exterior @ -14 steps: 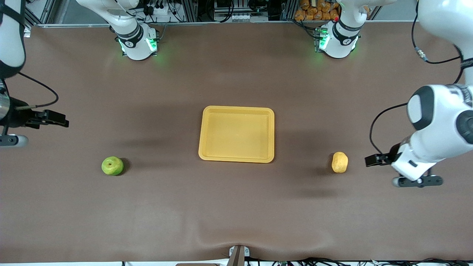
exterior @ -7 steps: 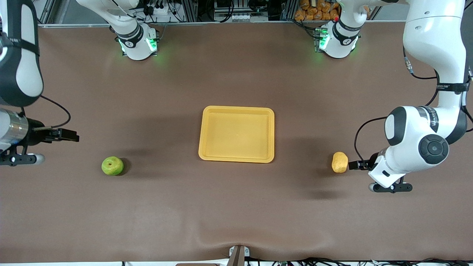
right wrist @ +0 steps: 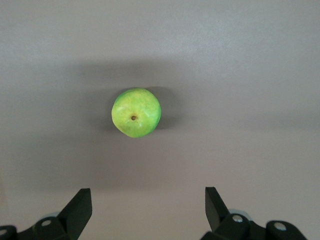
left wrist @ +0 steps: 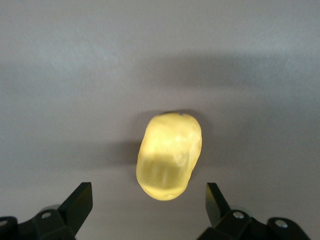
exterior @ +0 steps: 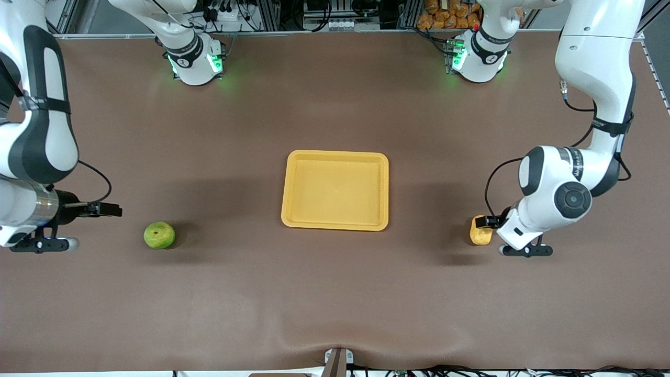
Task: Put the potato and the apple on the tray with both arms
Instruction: 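Lower the right gripper over the apple while the left gripper descends onto the potato, then close the right gripper on the apple while the left gripper grips the potato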
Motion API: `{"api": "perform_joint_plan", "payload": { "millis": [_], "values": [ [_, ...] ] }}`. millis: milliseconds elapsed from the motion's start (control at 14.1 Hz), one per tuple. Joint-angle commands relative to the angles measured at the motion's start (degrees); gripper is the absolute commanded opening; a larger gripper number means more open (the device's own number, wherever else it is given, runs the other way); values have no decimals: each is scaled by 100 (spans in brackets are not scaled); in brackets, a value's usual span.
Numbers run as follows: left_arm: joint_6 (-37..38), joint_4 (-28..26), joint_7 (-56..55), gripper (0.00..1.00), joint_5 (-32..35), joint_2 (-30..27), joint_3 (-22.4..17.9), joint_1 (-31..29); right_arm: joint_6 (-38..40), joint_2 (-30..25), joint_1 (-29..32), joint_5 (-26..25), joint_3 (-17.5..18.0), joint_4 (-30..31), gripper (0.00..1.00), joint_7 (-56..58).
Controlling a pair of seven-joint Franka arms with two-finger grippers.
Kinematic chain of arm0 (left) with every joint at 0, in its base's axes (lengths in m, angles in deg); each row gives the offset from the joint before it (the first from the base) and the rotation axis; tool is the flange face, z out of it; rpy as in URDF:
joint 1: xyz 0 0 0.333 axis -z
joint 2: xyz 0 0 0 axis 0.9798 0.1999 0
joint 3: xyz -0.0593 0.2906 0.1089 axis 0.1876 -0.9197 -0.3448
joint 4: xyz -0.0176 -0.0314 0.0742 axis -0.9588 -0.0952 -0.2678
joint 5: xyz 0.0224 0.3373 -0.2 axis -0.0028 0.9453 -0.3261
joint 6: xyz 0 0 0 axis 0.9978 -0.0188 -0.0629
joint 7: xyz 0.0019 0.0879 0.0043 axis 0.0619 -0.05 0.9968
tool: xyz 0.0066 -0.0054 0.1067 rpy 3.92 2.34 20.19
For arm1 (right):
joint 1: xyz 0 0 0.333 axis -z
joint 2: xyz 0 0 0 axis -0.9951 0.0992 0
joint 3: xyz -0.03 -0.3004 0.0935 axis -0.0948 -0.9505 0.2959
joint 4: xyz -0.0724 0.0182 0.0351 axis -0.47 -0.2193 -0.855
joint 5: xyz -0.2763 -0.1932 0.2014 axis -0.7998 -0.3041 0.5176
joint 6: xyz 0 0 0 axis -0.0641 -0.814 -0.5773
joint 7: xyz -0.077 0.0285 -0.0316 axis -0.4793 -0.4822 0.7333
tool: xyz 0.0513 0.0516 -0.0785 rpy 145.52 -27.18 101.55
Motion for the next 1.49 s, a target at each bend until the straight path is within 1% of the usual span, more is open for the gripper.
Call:
{"api": "perform_joint_plan", "payload": {
  "millis": [0,142,283,354,567,638,850,921,1063,1134,1205,1417],
  "values": [
    [-424,-590,-306,100,7,-310,-29,205,-183,341,80,87,79,-127,100,19],
    [-530,-617,-307,100,25,-222,-38,215,-393,569,54,87,79,-127,100,19],
    [-539,-608,-324,100,540,-143,-29,197,-569,789,63,96,88,-127,100,19],
    [-556,-591,-359,100,674,-99,-20,180,-727,851,63,96,88,-110,100,19],
    [-1029,-512,-735,100,684,129,-20,250,-974,1027,36,122,106,-92,100,20],
    [-1222,-503,-851,100,701,225,-20,250,-1088,1089,28,227,106,-92,100,19],
    [-1540,-485,-869,100,701,349,-20,250,-1422,1317,-16,359,106,-66,100,11],
    [-1541,-485,-869,86,701,350,-20,250,-1501,1379,-16,377,106,-57,100,2],
    [-1541,-468,-852,39,701,350,-20,241,-1555,1467,-16,386,106,-48,100,-24],
    [-1541,-424,-800,22,701,350,-20,224,-1555,1502,-16,386,114,-40,100,-77],
    [-1541,-398,-790,14,701,350,-20,224,-1555,1520,-25,421,115,-31,100,-156],
    [-1532,-275,-843,12,701,332,-20,215,-1590,1537,-139,509,106,-13,100,-350]
  ]
}}
